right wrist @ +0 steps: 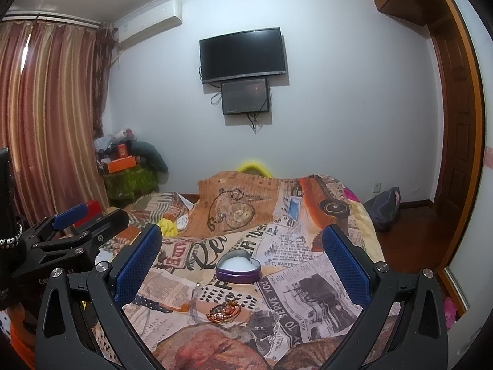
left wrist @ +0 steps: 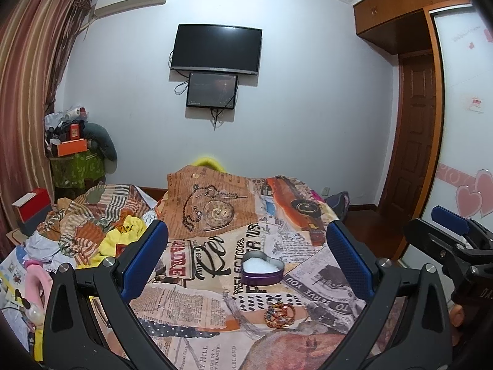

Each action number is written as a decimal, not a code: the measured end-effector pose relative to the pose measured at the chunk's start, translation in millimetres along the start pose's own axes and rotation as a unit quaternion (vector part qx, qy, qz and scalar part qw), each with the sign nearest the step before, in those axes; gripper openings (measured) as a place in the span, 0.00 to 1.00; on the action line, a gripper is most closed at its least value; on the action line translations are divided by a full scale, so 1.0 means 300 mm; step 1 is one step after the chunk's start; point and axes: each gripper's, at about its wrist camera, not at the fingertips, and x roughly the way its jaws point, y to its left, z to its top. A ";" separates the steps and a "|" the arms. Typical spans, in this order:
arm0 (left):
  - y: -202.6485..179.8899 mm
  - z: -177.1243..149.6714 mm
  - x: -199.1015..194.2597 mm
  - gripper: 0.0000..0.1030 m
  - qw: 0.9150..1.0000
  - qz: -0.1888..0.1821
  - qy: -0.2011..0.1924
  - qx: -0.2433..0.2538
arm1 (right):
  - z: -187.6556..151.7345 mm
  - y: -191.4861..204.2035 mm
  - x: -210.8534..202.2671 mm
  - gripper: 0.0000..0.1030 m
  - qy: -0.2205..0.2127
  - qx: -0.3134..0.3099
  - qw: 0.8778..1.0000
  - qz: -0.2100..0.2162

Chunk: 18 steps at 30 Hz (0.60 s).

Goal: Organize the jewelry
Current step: 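Grasp the silver earring with the left tool while the right tool grasps a silver ring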

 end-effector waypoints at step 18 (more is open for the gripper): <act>0.135 -0.180 0.347 0.92 0.989 0.053 0.137 -0.001 | -0.146 -0.072 0.319 1.00 0.138 -0.012 0.990 -0.021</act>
